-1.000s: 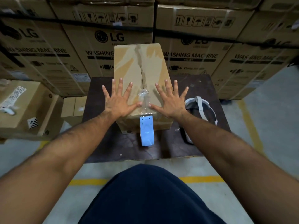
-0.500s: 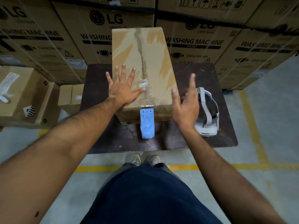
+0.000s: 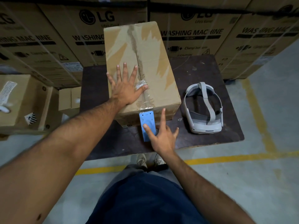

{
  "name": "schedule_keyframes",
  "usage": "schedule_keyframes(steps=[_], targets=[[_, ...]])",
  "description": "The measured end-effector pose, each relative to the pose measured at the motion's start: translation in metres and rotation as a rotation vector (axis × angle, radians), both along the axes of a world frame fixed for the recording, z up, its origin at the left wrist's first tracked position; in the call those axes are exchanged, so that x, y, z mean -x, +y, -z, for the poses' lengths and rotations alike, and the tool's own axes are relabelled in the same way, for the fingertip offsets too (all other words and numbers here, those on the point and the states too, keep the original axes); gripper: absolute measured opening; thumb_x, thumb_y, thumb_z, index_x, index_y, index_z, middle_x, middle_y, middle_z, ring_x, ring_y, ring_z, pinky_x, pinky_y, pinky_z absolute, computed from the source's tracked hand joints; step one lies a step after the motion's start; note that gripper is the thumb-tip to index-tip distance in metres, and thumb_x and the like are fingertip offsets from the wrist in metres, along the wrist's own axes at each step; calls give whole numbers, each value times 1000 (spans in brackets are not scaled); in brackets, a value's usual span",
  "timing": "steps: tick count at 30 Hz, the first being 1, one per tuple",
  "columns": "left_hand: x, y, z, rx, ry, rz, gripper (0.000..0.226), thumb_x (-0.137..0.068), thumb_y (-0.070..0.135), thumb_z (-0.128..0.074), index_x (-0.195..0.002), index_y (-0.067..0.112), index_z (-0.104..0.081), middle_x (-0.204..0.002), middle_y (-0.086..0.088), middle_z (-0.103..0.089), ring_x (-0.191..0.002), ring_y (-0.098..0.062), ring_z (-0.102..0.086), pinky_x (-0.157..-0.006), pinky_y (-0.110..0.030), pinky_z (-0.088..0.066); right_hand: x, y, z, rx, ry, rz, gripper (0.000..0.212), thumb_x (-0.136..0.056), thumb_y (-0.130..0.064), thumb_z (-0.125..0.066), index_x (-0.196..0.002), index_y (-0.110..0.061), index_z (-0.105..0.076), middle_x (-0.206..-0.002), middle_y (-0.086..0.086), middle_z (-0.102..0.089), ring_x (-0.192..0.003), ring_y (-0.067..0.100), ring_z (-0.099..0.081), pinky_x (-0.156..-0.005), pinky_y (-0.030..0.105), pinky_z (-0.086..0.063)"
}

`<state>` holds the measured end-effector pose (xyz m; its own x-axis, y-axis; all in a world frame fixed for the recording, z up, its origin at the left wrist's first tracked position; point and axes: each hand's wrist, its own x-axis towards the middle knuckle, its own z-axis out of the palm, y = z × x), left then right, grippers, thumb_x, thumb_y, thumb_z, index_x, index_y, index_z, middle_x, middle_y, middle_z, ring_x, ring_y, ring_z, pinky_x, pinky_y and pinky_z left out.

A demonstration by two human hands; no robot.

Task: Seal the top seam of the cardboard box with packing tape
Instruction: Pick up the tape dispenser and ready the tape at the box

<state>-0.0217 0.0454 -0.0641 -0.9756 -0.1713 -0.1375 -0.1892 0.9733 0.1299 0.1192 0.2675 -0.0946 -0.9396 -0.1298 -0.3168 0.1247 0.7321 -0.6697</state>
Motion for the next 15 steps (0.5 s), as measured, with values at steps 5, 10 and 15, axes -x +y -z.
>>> schedule_keyframes(steps=[5,10,15], targets=[[-1,1,1,5,8,-4,101,-87,95,-8,-167,38,14,-177,-11,20,-163,-39,19,-119,-81,9,-4,-18,14,101,10,79,112,-78,-100,-30,-165,-47,16,-141,6,-69,-147,21,-51,-128,59,19],[0,1,3,6,6,-20,103,-87,95,-10,-167,36,16,-177,-13,21,-162,-40,20,-117,-83,9,-5,-24,35,192,25,147,96,-81,-101,-27,-154,-64,23,-127,-2,-76,-138,19,-60,-128,55,22],[0,1,4,4,6,-22,108,-85,97,-10,-167,32,17,-177,-14,21,-162,-40,21,-117,-84,9,-8,-35,43,257,37,219,79,-89,-94,-31,-154,-71,8,-105,-4,-79,-126,18,-68,-131,56,16]])
